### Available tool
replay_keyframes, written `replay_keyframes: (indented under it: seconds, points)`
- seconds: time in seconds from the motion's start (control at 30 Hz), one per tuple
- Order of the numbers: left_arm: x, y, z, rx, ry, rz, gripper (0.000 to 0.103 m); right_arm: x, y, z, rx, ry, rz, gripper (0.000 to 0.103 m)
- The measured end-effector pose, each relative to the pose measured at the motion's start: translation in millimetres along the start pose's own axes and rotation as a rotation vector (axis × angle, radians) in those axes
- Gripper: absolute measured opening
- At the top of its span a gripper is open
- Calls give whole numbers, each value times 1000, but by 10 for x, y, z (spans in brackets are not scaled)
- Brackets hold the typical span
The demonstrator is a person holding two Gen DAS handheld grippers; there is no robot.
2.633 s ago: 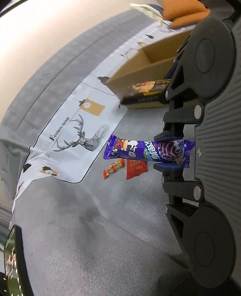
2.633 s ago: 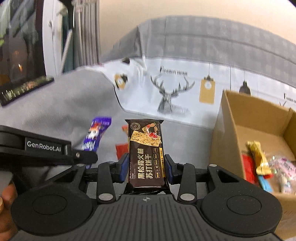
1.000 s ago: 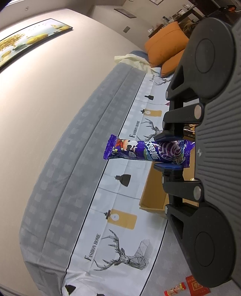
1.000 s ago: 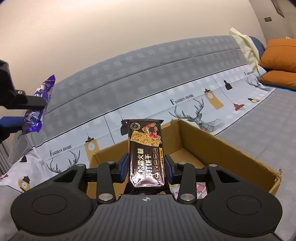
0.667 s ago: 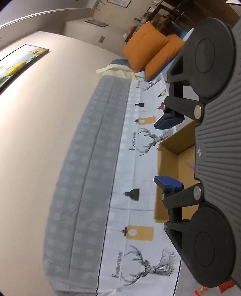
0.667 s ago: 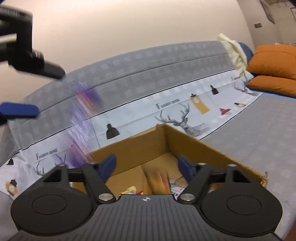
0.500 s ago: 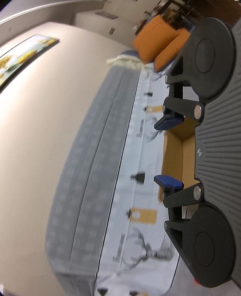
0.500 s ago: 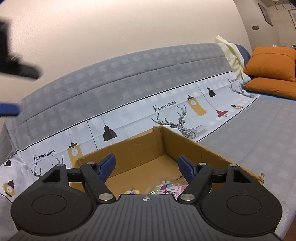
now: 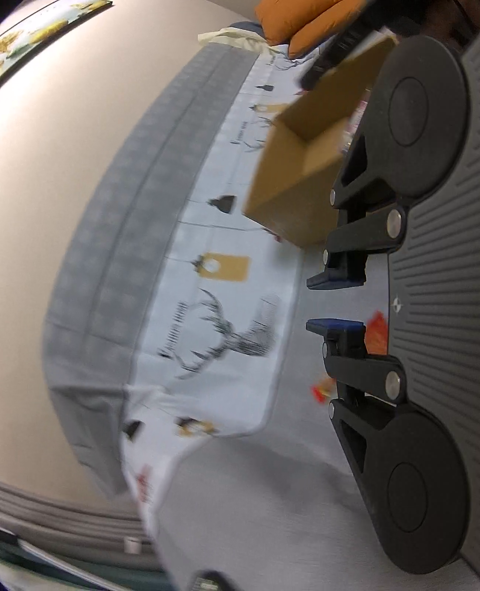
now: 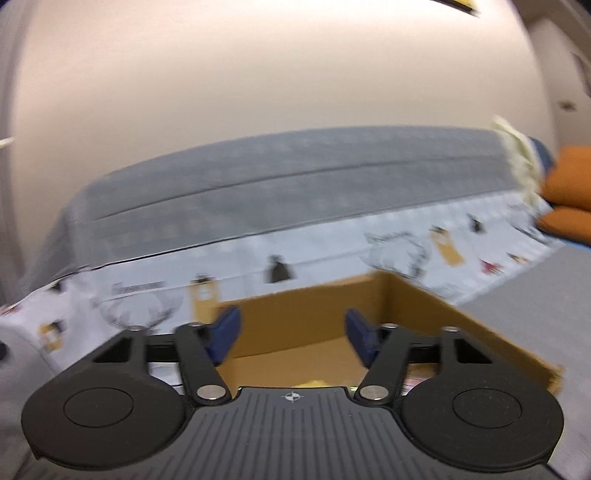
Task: Organize snacks
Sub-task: 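Move both open grippers back toward the remaining snacks on the sofa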
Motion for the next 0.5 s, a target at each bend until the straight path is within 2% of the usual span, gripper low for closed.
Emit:
replay_keyframes:
  seconds: [0.03, 0.07, 0.1, 0.3, 0.5]
  points:
    - [-87, 89, -25, -1, 20, 37, 17, -14, 115, 21, 37, -3, 26, 46]
    - [-97, 119, 1, -21, 23, 73, 17, -35, 237, 49, 79, -6, 53, 37]
    - [-60, 135, 40, -43, -9, 92, 17, -61, 374, 85, 124, -9, 83, 33]
    - [-10, 151, 93, -94, -50, 161, 17, -333, 1065, 244, 326, 27, 232, 32]
    - [71, 268, 157, -110, -120, 256, 17, -740, 1465, 143, 394, 176, 300, 32]
Point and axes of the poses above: each gripper's, at about its wrist camera, not at the fingertips, and z roughly against the way its jaws point, y to its left, x to its top, the point moved 8 cm from there along -z, roughly the way its jaws point, and after that the axes turned 5 degrees about x, right-handed, at the moved point
